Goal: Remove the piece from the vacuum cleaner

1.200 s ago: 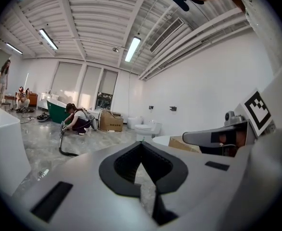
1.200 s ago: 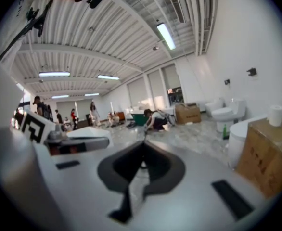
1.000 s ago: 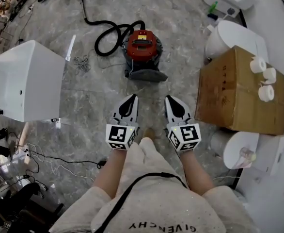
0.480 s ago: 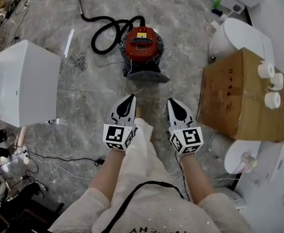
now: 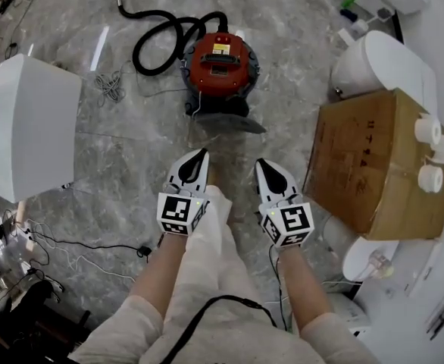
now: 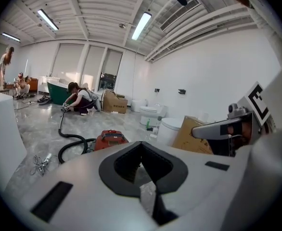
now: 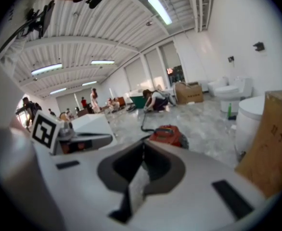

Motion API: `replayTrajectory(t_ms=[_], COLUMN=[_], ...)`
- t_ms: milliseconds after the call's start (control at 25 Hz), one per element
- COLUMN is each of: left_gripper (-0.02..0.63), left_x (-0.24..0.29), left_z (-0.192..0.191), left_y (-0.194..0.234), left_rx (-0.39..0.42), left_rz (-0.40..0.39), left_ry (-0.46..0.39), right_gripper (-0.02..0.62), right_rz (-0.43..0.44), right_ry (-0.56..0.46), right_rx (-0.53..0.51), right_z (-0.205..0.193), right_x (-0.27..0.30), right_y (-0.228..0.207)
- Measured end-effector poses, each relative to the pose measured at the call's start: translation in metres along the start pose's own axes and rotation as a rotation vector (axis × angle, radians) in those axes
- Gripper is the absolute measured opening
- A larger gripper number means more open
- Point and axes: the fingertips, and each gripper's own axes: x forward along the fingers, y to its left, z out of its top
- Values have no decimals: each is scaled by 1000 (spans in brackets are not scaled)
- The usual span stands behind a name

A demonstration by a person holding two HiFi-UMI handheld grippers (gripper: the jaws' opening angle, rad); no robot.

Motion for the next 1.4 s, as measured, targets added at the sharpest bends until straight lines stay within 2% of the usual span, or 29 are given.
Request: replayTrajectory(t_ms=[200, 360, 520, 720, 840, 920, 1080, 1280, 1400], left_gripper=[21, 21, 21, 21, 21, 23, 48, 94, 119], left_x=[27, 46, 65, 89, 102, 112, 131, 151, 161], left_z=[-34, -55, -78, -93, -102, -109, -124, -125, -122], left_y=[15, 23, 30, 40, 41, 43, 46, 45, 41], left_rx=[-11, -2, -92, -114, -224, -286, -298, -226, -233], left_rz=[-14, -33, -80, -103, -161, -182, -166, -145, -176], left_ry=[56, 87, 124, 157, 143, 134, 135, 124, 113], right_gripper=[14, 14, 14, 14, 14, 14, 15, 18, 32], right_rz=[23, 4, -43, -88, -81, -68, -52, -15, 1], right_ry=[79, 124, 171, 203, 201, 206, 236, 289, 322], right_rx=[-6, 3, 49, 60, 53, 31, -78, -190, -229], right_z=[-36, -60, -80, -93, -96, -99, -111, -127, -134], right_x=[30, 50, 69, 89, 102, 111, 127, 143, 151], right_y=[-9, -19, -35, -59, -68, -73, -83, -97, -105])
